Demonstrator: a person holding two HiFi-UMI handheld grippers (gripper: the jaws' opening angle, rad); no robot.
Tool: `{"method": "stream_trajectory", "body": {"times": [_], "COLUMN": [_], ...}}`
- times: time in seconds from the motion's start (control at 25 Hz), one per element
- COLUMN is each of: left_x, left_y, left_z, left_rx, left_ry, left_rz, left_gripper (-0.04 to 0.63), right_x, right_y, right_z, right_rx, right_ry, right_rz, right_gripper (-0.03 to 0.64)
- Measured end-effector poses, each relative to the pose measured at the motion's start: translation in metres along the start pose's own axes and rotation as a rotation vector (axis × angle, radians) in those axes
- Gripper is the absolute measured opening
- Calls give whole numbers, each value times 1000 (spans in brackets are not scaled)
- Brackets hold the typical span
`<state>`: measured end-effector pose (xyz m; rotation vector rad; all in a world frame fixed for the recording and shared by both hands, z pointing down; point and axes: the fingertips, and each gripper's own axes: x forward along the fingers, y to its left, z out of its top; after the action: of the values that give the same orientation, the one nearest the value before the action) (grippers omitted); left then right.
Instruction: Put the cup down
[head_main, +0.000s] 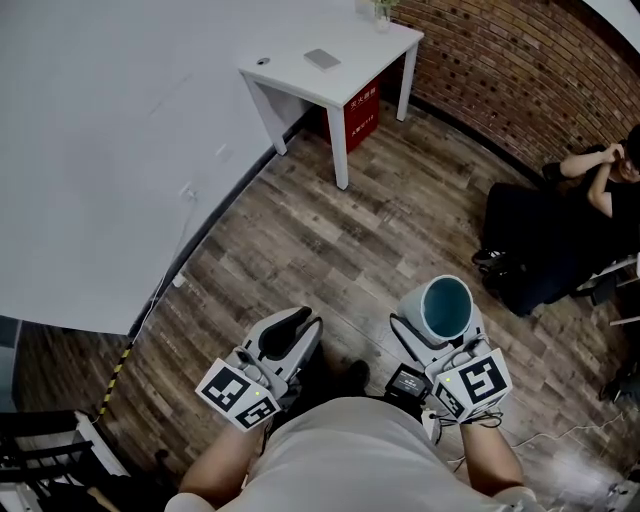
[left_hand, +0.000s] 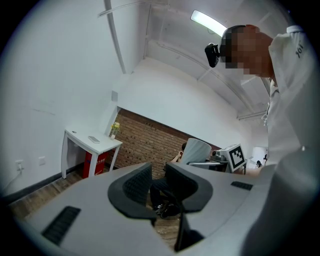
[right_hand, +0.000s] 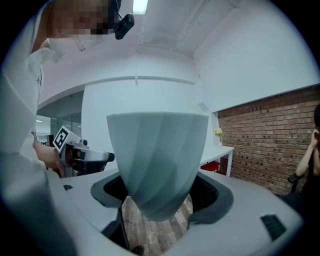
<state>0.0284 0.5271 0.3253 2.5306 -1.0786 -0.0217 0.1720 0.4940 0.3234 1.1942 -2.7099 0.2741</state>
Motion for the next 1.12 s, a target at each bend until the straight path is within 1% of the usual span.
{"method": "stream_trajectory", "body": {"times": [0.16, 0.32, 0.48, 0.8, 0.96, 1.12], "left_x": [12, 30, 48, 73, 83, 92], "left_y": [27, 64, 106, 189, 219, 244], "left_z": [9, 22, 45, 90, 105, 112], "left_rx": [4, 4, 3, 28, 39, 26], "left_ry": [-1, 1, 3, 19, 25, 27], "left_rz": [-13, -42, -70, -113, -143, -151], "left_gripper": [78, 78, 78, 78, 78, 78], "right_x": [29, 66, 110, 195, 227, 255], "right_y": [-4, -16, -30, -54, -62, -68], "right_z": [3, 11, 26, 60, 74, 81], "right_rx": [-8, -11, -13, -11, -18, -29], "right_ry": [9, 9, 14, 3, 5, 16], "right_rz": [8, -12, -36, -89, -108, -106], "right_gripper": [360, 360, 360, 360, 360, 360]}}
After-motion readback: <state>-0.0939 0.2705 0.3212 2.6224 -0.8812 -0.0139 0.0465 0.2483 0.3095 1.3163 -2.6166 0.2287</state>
